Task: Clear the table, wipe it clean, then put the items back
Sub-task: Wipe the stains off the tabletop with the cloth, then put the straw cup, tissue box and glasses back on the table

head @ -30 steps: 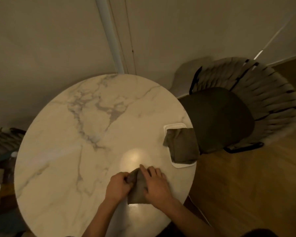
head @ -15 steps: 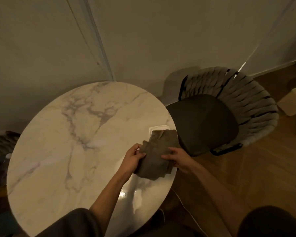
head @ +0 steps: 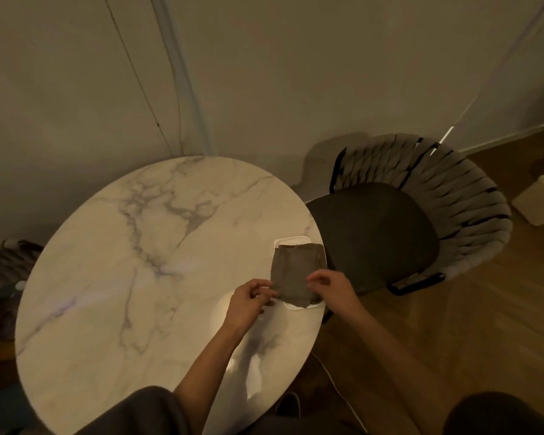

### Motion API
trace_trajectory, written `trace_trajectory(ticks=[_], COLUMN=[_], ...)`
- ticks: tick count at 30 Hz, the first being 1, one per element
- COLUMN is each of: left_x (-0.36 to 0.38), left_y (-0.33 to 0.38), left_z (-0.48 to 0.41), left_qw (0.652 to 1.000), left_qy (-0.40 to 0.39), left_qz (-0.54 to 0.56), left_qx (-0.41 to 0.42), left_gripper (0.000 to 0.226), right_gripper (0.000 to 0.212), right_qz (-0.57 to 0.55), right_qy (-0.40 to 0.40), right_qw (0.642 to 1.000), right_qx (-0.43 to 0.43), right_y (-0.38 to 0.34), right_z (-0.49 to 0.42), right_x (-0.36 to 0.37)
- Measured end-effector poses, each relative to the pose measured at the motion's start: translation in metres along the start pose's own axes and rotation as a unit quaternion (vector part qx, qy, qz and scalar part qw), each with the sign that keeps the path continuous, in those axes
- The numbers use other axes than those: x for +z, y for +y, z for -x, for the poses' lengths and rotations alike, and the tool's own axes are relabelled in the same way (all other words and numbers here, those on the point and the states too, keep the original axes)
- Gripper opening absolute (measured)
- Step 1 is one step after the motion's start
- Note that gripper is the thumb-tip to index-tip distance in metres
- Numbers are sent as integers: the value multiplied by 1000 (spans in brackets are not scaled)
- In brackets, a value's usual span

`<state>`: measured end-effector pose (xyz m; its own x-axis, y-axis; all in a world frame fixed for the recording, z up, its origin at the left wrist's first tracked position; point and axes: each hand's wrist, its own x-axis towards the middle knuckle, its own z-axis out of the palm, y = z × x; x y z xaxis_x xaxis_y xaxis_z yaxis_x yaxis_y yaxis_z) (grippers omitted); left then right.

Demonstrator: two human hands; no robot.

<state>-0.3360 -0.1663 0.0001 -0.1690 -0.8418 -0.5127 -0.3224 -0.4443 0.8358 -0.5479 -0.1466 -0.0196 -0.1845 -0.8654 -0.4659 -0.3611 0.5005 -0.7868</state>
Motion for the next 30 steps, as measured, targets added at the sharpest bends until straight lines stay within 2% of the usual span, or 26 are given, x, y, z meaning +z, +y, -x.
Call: trace_trajectory(ticks=[3,7,13,22,30], left_x=[-12,-36,-88,-173,-289], left_y=[-6,-8,-15,-41,-110], left_z=[18,49,95,134,155], left_qw=[1000,996,984,972,959], left_qy=[18,75,167,225,279], left_qz=[-3,-9,5,-18,4], left_qx=[26,49,62,64,36], left_gripper=[20,21,24,23,24], right_gripper=[9,11,14,19,16], right_qz=[-39,-28,47,150,200], right_qy=[-49,-92,-148,-217,-268], right_qw=[998,992,976,936,908], right_qx=[-28,-83,-155,-231,-253], right_y=[-17,-44,-84,-136,-184], right_z=[17,33,50,74,85], right_x=[26,62,117,199,337])
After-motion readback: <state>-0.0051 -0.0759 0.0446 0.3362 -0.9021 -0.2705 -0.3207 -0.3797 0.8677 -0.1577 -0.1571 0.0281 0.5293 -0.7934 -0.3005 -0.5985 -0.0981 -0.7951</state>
